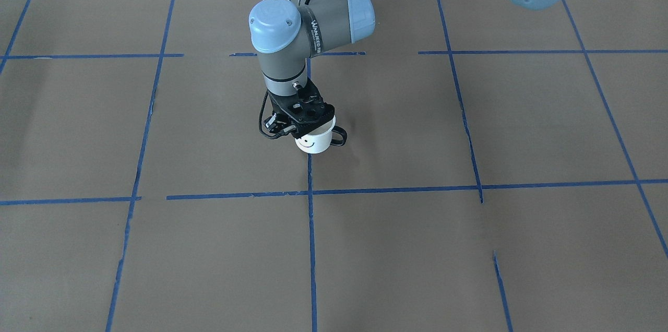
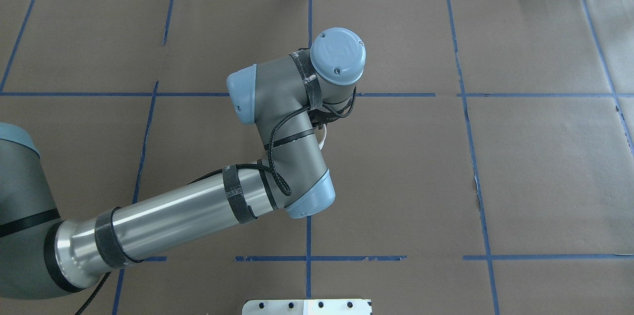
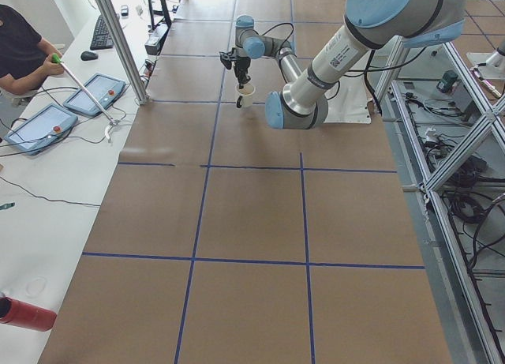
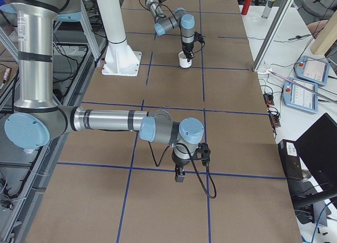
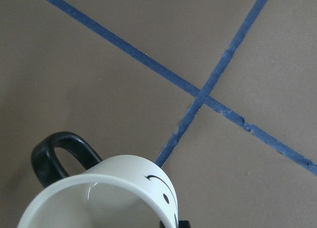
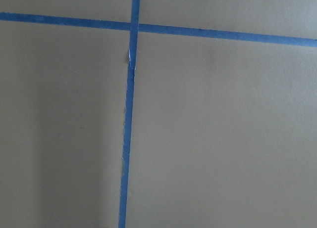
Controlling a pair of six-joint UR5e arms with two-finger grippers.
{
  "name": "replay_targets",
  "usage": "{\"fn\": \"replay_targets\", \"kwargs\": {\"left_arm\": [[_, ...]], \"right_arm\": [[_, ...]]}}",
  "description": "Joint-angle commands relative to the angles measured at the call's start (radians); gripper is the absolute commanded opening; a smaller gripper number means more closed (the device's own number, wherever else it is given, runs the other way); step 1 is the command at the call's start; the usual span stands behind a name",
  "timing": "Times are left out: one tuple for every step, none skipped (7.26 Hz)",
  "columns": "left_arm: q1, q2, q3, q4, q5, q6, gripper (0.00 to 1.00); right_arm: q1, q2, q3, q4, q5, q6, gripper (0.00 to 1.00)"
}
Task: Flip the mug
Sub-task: 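Rotate the left wrist to turn the mug upright and lower it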
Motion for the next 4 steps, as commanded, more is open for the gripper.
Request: {"fn": "replay_targets", "kwargs": {"left_arm": [[0.011, 0.0, 0.0, 0.007, -0.002, 0.014, 0.0], [0.028, 0.001, 0.0, 0.005, 0.0, 0.019, 0.0], [0.03, 0.001, -0.002, 0.006, 0.0, 0.043, 0.0], [0.031, 0.003, -0.002, 0.006, 0.0, 0.05, 0.0]], "right_arm": [[0.0, 0.0, 0.0, 0.0, 0.0, 0.0, 1.0], [0.0, 0.0, 0.0, 0.0, 0.0, 0.0, 1.0], [0.0, 0.0, 0.0, 0.0, 0.0, 0.0, 1.0], [0.0, 0.0, 0.0, 0.0, 0.0, 0.0, 1.0]]}}
